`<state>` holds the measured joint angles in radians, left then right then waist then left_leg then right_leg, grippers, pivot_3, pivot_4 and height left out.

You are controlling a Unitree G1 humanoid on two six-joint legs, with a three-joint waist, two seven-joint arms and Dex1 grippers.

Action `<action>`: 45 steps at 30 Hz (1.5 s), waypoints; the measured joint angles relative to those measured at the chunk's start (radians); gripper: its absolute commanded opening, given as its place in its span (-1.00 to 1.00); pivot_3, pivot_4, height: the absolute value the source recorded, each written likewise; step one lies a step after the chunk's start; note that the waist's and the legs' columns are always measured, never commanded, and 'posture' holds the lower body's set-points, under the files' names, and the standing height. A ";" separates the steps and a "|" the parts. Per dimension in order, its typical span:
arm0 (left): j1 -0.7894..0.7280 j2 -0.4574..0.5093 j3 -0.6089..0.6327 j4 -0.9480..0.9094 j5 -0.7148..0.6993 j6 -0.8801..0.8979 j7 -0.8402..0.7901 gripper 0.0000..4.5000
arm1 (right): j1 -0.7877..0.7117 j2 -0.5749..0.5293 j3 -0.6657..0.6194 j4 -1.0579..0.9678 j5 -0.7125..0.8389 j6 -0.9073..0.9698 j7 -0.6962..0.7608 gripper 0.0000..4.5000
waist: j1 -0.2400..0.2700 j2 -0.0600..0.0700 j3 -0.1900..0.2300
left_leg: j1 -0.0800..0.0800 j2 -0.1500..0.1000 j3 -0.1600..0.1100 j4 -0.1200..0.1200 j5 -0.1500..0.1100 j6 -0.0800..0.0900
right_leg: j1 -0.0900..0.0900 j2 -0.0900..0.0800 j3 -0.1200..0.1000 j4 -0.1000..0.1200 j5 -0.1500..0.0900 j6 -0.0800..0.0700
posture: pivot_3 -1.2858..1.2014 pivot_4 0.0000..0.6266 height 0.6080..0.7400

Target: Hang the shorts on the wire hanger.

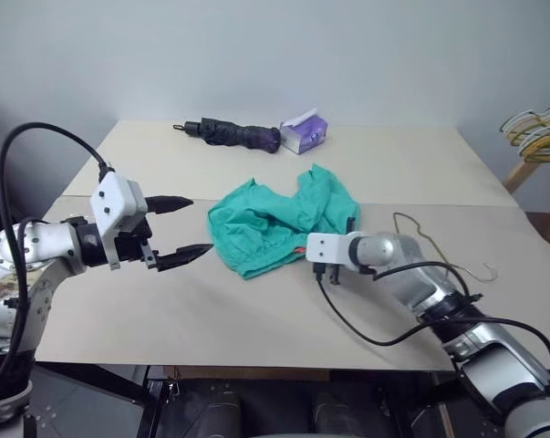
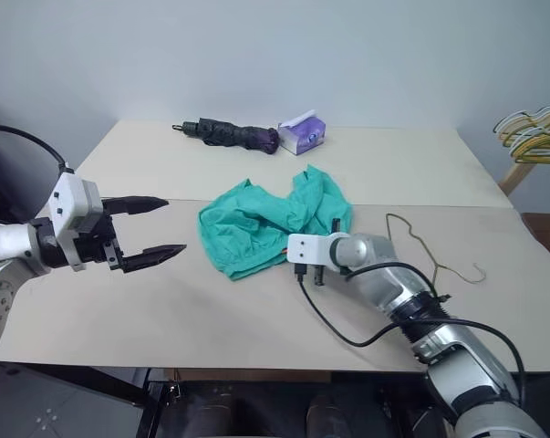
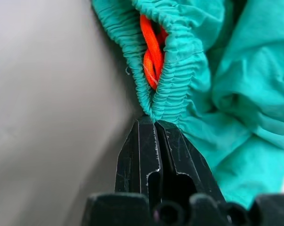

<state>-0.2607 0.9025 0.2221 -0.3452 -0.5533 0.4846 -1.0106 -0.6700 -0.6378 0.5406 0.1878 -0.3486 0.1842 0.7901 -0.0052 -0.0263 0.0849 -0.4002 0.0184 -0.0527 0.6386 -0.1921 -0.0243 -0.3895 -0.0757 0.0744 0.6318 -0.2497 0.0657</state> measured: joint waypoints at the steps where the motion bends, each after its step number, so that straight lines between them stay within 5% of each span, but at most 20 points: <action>1: 0.000 -0.003 -0.001 0.000 0.000 0.000 0.000 1.00 | -0.001 -0.041 -0.016 0.016 0.011 -0.062 0.017 -0.99 | 0.003 0.000 0.001 | 0.000 0.000 0.000 0.000 0.000 0.000 | 0.000 -0.001 0.000 0.000 0.000 0.000 | 0.10 -0.81 1.00; 4: 0.000 -0.007 -0.004 -0.001 0.000 0.000 0.001 1.00 | -0.018 -0.123 -0.059 0.086 0.030 -0.229 0.053 -0.99 | 0.003 0.000 0.002 | 0.000 0.000 0.001 0.000 0.000 0.000 | 0.000 0.000 0.000 -0.001 0.000 0.000 | 0.09 -0.81 1.00; 7: -0.007 -0.016 -0.013 -0.001 0.000 -0.002 0.000 1.00 | -0.059 -0.174 -0.081 0.183 0.036 -0.363 0.081 -0.66 | -0.004 0.001 0.003 | 0.001 0.000 0.000 0.000 0.000 0.000 | 0.000 0.000 0.000 0.000 0.000 0.000 | 0.08 -0.81 1.00; 14: -0.043 -0.031 -0.050 0.005 0.002 -0.009 -0.008 1.00 | -0.111 -0.222 -0.081 0.323 -0.044 -0.502 0.108 0.44 | -0.019 0.002 0.004 | 0.001 0.000 0.001 -0.001 0.000 0.000 | 0.000 0.000 0.001 0.000 0.000 -0.001 | 0.08 -0.80 1.00; 18: -0.042 -0.031 -0.051 0.006 0.002 -0.013 -0.013 1.00 | -0.027 -0.228 -0.161 0.134 0.032 -0.354 0.186 0.99 | -0.016 0.004 0.007 | 0.000 0.000 0.000 -0.003 0.000 0.000 | 0.000 0.000 0.000 0.000 -0.001 -0.001 | 0.08 -0.78 1.00; 23: -0.039 -0.031 -0.050 0.007 0.002 -0.023 -0.023 1.00 | 0.114 -0.082 -0.238 -0.348 0.198 0.171 0.235 0.99 | -0.011 0.005 0.009 | 0.001 0.000 -0.001 -0.003 0.000 0.000 | -0.001 0.001 0.000 0.003 -0.002 -0.001 | 0.07 -0.78 1.00; 27: -0.036 -0.031 -0.050 0.009 0.014 -0.026 -0.027 1.00 | 0.108 -0.022 -0.120 -0.574 0.182 0.524 0.249 0.99 | -0.005 0.005 0.008 | 0.002 0.000 -0.001 -0.002 0.000 0.000 | 0.000 0.000 -0.001 0.004 -0.002 -0.001 | 0.08 -0.84 1.00; 37: -0.013 -0.037 -0.050 0.007 0.039 -0.031 -0.019 1.00 | -0.128 0.166 0.241 -0.511 0.125 1.056 0.127 0.99 | -0.009 0.005 0.008 | 0.001 0.000 -0.001 -0.001 0.001 -0.001 | -0.006 0.001 -0.001 0.013 -0.003 -0.004 | 0.09 -0.87 1.00; 40: -0.006 -0.037 -0.050 0.005 0.040 -0.031 -0.016 1.00 | -0.156 0.175 0.309 -0.452 0.120 1.070 0.091 0.72 | -0.005 0.005 0.008 | -0.001 0.000 -0.001 -0.001 0.001 -0.001 | -0.007 0.000 -0.001 0.012 -0.003 -0.003 | 0.10 -0.86 1.00; 45: 0.004 -0.038 -0.048 -0.001 0.041 -0.031 -0.008 1.00 | -0.196 0.131 0.359 -0.452 0.125 1.066 0.087 -0.04 | -0.006 0.004 0.008 | -0.004 0.000 -0.002 -0.001 0.001 -0.001 | -0.011 0.000 -0.002 0.013 -0.003 -0.003 | 0.11 -0.85 1.00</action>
<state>-0.2568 0.8647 0.1741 -0.3459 -0.5119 0.4540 -1.0183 -0.8656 -0.5071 0.9000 -0.2637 -0.2232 1.2502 0.8774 -0.0108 -0.0218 0.0925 -0.4039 0.0184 -0.0544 0.6378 -0.1914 -0.0254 -0.4001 -0.0754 0.0729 0.6449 -0.2530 0.0624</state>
